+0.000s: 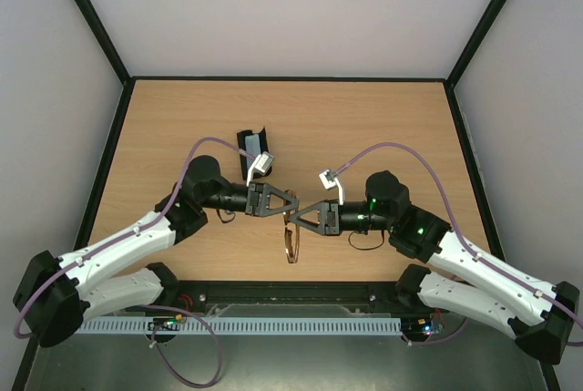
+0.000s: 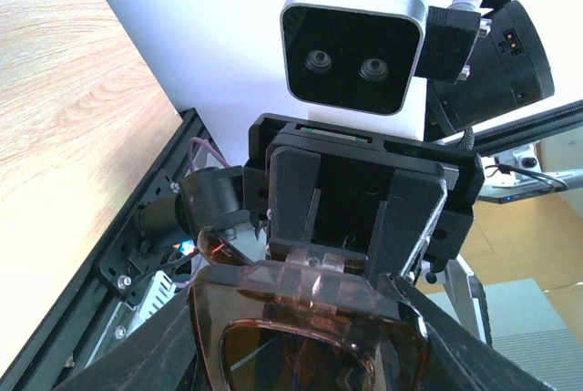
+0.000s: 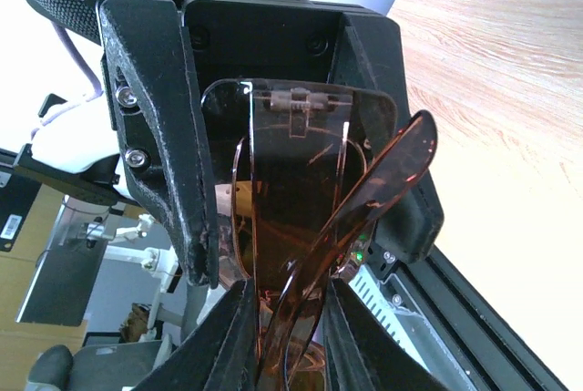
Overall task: Organize the sunglasses
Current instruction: Fold the sunglasses.
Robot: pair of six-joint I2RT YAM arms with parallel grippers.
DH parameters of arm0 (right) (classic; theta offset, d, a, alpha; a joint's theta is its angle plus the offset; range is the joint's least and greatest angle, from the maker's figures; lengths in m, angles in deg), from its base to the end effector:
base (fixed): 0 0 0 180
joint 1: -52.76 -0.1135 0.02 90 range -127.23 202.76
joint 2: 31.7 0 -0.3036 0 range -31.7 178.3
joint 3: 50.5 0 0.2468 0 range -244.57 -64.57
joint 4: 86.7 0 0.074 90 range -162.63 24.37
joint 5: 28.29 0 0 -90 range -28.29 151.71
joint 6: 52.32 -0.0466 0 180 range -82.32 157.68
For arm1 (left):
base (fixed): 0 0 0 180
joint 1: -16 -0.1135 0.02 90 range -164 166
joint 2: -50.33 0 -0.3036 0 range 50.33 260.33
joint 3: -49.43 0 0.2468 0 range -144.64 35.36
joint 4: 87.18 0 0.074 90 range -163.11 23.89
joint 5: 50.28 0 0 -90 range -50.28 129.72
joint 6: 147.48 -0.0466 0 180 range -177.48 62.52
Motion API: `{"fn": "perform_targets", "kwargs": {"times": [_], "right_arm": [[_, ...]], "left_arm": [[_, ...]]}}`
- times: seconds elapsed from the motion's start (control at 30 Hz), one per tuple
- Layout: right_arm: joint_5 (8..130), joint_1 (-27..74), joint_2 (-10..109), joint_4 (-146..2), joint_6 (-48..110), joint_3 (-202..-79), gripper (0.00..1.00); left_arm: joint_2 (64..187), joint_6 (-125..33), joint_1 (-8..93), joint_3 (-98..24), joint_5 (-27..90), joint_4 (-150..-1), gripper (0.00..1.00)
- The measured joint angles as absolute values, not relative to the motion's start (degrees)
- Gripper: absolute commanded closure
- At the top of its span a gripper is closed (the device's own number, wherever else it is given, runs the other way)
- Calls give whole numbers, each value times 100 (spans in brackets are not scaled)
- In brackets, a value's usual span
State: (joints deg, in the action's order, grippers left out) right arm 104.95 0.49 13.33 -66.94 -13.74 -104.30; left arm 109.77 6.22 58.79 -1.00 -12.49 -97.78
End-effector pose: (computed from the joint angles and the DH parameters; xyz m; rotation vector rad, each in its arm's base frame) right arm 0.0698 0.1424 0.3453 -0.6918 2.0651 1.8491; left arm 0.1305 -0.1710 0.3391 0.5681 1.9449 -2.0212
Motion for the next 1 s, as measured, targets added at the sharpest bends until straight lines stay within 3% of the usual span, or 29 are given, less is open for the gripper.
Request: {"fn": "perform_targets", "kwargs": {"times": [0.6,0.7,0.87,1.0], "right_arm": [[10430,49,1377,-6739,-1422,-10430,82],[10427,49,1377,-6739,-1420,-10430,69],[10412,34,1381,-6818,-1411,-10428,58],[10392,30,1381,-6844,-1415,-10428,56]], "left_arm": [[11006,620,5872,-56,-1256,-9937,56],[11008,620,5872,-56,-1256,-9935,56],[11058,624,5872,-56,-1256,-9937,56],[11095,624,5872,-54,-1253,-9935,56]]}}
